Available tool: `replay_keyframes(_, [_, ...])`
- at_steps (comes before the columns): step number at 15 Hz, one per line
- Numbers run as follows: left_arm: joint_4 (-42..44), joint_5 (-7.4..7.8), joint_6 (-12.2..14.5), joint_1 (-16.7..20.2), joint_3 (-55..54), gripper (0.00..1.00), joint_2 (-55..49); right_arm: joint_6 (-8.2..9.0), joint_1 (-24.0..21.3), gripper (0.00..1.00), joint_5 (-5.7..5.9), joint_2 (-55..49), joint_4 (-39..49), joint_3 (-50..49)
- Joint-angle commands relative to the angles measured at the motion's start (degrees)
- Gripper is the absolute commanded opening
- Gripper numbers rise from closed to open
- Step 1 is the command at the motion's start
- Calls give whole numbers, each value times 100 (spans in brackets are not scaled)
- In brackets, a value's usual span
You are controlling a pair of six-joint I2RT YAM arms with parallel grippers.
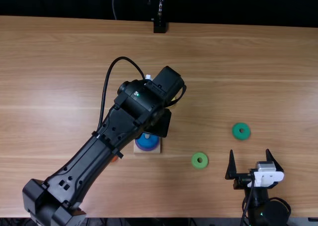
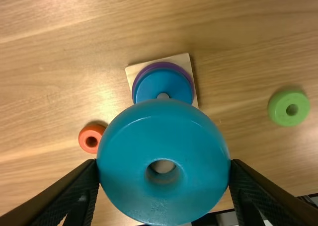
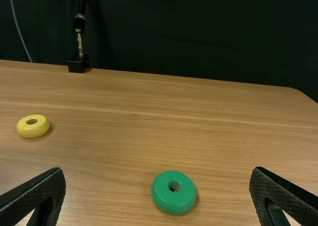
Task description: Build the Hanoi tower: stack the rings onto the peg from bottom to top in this color order: purple, dark blue, light blue, dark green, light green, yellow, orange.
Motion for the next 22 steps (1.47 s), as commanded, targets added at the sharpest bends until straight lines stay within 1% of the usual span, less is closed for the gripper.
replay_keyframes(1, [-37, 201, -72, 24, 153, 100, 69, -6, -11, 100, 63, -73, -81, -90])
replay_keyframes(2, [-27, 222, -93, 51, 118, 100, 61, -6, -11, 100, 63, -73, -81, -90])
replay_keyframes(3, [36, 222, -82, 112, 65, 100, 43, -6, -20, 100, 63, -73, -81, -90])
replay_keyframes(6, [121, 222, -82, 147, 65, 100, -18, -6, -11, 100, 73, -73, -81, -90])
replay_keyframes(8, [131, 222, -72, 297, 118, 100, -124, -6, -11, 100, 63, -73, -81, -90])
replay_keyframes(9, [195, 201, -61, 446, 171, 100, -212, -17, -11, 100, 63, -73, -81, -90])
replay_keyframes(10, [247, 106, -51, 622, 197, 100, -396, -6, -11, 100, 63, -73, -81, -90])
replay_keyframes(11, [353, 54, -61, 798, 179, 100, -651, -6, -11, 100, 63, -73, -81, -90])
replay_keyframes(12, [616, -41, -61, 1000, 144, 100, -976, -6, -11, 100, 63, -73, -81, -90])
replay_keyframes(13, [1059, -52, -40, 1193, 30, 100, -1319, -6, -11, 100, 63, -73, -81, -90])
replay_keyframes(15, [2135, 43, -19, 1545, -937, 100, -2101, -6, -11, 100, 63, -73, -81, -81])
replay_keyframes(17, [3338, 43, 2, 1773, -2044, 100, -3015, -6, -11, 100, 63, -73, -81, -90])
replay_keyframes(19, [4350, 43, 23, 2028, -3152, 100, -3894, -6, -11, 100, 73, -73, -81, -90])
replay_keyframes(20, [4751, 43, 118, 2134, -3714, 100, -4343, -6, -11, 100, 63, -73, -81, -90])
replay_keyframes(21, [5109, 43, 434, 2257, -4242, 100, -4773, -6, -11, 100, 73, -73, -81, -90])
replay_keyframes(22, [5363, 43, 909, 2406, -4760, 100, -5213, -6, -20, 100, 63, -73, -81, -90])
